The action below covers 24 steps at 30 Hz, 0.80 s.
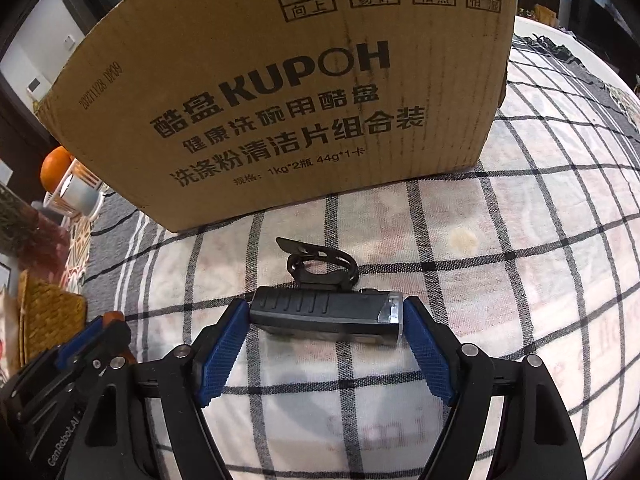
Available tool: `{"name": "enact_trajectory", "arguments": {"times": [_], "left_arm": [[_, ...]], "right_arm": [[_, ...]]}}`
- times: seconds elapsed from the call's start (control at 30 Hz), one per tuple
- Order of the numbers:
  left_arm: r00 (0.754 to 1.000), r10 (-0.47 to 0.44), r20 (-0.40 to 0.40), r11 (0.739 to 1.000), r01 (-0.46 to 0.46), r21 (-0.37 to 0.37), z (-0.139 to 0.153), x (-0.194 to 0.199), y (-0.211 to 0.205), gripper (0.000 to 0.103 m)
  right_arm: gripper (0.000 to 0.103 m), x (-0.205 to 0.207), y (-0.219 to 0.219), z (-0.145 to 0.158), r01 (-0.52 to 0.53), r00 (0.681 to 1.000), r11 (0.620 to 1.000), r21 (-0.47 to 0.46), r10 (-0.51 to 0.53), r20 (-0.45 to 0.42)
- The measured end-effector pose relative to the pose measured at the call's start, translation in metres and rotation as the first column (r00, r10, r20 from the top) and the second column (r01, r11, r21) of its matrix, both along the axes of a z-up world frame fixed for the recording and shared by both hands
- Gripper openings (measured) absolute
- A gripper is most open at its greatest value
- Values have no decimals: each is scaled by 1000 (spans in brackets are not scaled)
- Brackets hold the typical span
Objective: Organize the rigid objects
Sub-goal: 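Grasp the black bike light with the right gripper while the left gripper holds the brown piece, then lift and carry the bike light and brown piece with both grippers over the box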
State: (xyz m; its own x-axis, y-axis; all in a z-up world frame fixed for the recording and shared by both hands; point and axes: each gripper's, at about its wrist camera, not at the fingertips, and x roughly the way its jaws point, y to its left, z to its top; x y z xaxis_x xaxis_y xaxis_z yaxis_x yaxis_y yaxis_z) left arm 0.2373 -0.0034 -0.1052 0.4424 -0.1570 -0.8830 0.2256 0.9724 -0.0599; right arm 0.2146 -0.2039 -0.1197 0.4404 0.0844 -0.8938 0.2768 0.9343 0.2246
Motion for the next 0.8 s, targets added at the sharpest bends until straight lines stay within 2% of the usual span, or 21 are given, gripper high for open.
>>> {"name": "enact_trajectory", "arguments": {"times": [0.4, 0.8], "left_arm": [[1000, -5, 25, 1000, 5, 0, 7, -6, -5, 22], [996, -29, 84, 999, 32, -31, 36, -21, -20, 22]], "right_arm": [[76, -8, -3, 5, -18, 1000, 1000, -8, 18, 16], [75, -27, -19, 38, -6, 996, 1000, -16, 7, 86]]}}
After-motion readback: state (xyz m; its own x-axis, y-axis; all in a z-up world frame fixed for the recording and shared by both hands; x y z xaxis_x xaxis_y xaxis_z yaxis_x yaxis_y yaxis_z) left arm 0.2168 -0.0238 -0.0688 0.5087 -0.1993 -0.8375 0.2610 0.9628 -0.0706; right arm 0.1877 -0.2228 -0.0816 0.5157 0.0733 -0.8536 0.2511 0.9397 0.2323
